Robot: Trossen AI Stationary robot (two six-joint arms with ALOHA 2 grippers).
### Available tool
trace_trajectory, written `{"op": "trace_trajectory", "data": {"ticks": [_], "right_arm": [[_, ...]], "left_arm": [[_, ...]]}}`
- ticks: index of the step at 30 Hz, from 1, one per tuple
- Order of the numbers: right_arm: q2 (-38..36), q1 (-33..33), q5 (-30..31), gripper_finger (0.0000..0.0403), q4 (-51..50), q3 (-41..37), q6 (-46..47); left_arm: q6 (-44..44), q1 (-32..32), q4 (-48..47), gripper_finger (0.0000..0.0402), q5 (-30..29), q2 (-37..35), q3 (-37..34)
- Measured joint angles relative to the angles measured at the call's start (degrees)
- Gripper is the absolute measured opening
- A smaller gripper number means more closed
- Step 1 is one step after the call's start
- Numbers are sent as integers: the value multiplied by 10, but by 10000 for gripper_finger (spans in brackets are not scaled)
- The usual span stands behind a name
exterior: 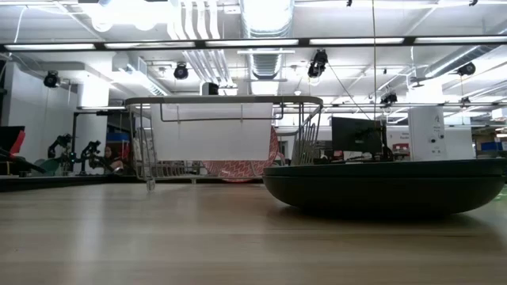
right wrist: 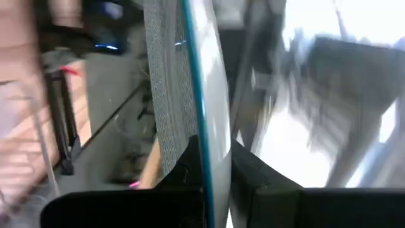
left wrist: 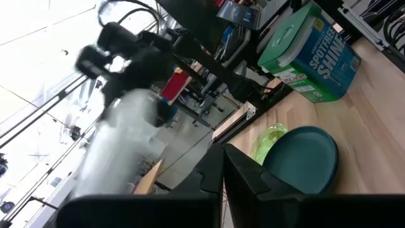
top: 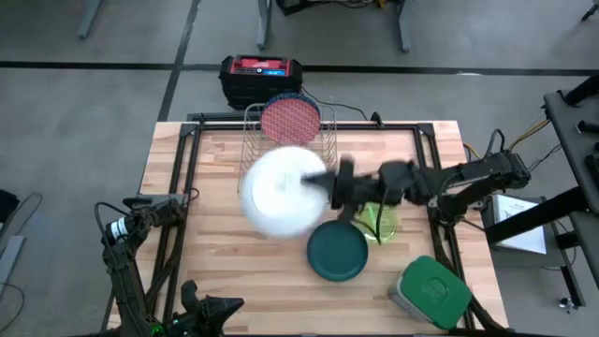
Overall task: Sort dishes
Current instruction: Put the light blue patterned plate into the dish rack
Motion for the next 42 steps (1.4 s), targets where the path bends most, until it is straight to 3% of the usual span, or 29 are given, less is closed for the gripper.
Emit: {"op": "trace_trajectory", "data": {"ticks": [4,8,11,19,24,30,35,42], "right_arm": [[-5,-67,45,12,10,19,241],[-5,-153,27,12,-39,31,450],[-4,-223,-42,12,-64,31,573],[3,-391,-313,12,-89,31,837],[29,-441,-367,12,-88,31,906],[93,-476,-373,12,-83,32,884],[156,-512,-456,12,-64,32,882],[218,-533,-459,12,-51,32,881]], "left_arm": [[3,0,0,0,0,0,0],[3,0,0,0,0,0,0],[3,1,0,0,0,0,0],[3,1,0,0,-1,0,0],[20,1,0,0,-2,-1,0],[28,1,0,0,-12,-9,1],[29,1,0,0,-16,-10,1],[52,1,0,0,-16,-12,1]]}}
